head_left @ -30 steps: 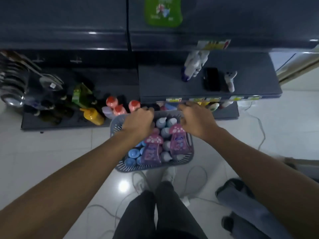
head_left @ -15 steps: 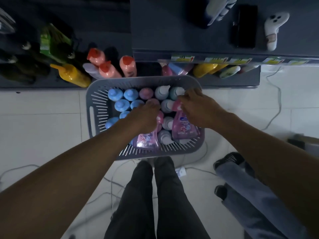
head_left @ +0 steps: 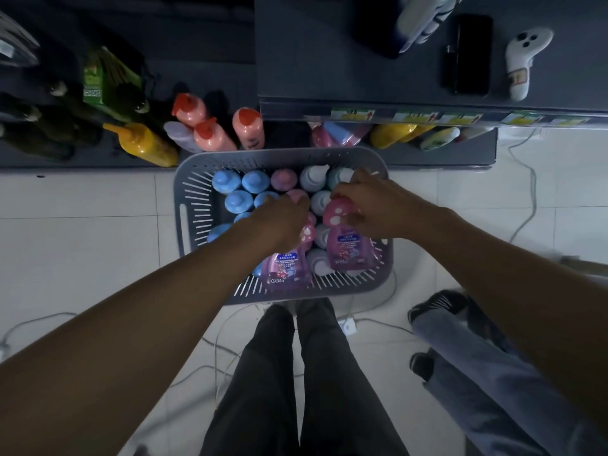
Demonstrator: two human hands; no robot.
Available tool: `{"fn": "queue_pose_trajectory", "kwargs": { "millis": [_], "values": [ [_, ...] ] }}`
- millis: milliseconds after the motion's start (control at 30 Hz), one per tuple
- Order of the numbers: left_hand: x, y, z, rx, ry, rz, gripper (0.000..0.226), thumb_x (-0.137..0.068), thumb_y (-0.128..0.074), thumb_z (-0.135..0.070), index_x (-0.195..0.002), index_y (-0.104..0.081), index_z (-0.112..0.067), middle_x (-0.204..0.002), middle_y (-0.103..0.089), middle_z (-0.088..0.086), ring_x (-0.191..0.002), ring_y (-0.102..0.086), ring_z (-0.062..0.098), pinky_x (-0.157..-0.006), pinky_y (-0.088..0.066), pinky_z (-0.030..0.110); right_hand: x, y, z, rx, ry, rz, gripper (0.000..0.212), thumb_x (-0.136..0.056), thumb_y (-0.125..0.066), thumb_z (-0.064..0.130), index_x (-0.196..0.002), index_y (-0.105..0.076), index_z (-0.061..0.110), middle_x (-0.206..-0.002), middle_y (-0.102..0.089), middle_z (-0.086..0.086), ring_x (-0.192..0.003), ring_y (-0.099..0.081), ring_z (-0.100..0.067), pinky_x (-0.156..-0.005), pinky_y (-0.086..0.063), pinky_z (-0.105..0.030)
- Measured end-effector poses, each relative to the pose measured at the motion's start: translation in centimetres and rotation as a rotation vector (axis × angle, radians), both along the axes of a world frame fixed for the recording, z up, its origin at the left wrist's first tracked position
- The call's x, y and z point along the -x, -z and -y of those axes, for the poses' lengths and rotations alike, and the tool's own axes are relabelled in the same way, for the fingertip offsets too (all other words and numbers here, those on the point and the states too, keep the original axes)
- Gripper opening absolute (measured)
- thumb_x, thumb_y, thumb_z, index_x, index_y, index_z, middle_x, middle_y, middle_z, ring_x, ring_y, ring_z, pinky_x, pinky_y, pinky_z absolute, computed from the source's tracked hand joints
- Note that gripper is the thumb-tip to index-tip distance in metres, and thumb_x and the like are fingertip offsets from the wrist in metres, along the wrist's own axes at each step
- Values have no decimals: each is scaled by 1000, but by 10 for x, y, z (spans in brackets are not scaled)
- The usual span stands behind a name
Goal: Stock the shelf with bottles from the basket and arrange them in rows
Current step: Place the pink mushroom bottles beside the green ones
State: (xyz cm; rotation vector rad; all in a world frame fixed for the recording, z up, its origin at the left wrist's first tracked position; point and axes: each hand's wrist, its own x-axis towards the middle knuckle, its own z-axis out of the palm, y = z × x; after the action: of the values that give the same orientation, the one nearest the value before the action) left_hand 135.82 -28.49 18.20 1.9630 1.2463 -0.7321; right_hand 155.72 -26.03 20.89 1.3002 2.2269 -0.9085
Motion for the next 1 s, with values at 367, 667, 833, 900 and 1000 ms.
{"fn": "queue_pose_trajectory", "kwargs": {
  "millis": [367,667,833,900,1000],
  "values": [
    [-4,-78,0,-263,-119,-48,52,-94,-57,-8,-141,-36,-4,-133,-51,25,-119,-51,44,-91,-45,44,26,-63,25,-341,38,8,45,-90,-60,38,-132,-57,22,-124,-62,-11,-121,-52,-33,-96,-48,-41],
    [-1,-195,-19,-589,-107,-27,46,-92,-61,-4,-133,-40,-3,-129,-53,26,-120,-51,45,-88,-50,46,35,-172,11,-766,172,-30,49,-84,-71,33,-131,-65,19,-109,-67,-14,-102,-59,-36,-86,-53,-42],
    [3,-266,-28,-711,-81,49,50,-89,-63,-3,-134,-39,-2,-129,-51,26,-121,-49,44,-91,-48,47,30,-238,4,-904,224,-87,48,-84,-64,35,-129,-66,18,-104,-66,-13,-99,-59,-36,-77,-55,-43],
    [5,-294,-32,-762,-63,70,55,-88,-69,-7,-133,-39,-3,-128,-51,26,-119,-49,44,-91,-47,48,25,-262,0,-943,225,-89,51,-83,-64,38,-130,-65,17,-106,-66,-13,-102,-59,-36,-77,-55,-44],
    [4,-331,-37,-843,-35,98,59,-85,-75,-12,-132,-39,-4,-127,-52,24,-120,-49,44,-91,-48,49,16,-296,-5,-1025,219,-93,50,-81,-74,39,-125,-66,16,-105,-65,-12,-99,-60,-36,-73,-56,-43]
  ]
}}
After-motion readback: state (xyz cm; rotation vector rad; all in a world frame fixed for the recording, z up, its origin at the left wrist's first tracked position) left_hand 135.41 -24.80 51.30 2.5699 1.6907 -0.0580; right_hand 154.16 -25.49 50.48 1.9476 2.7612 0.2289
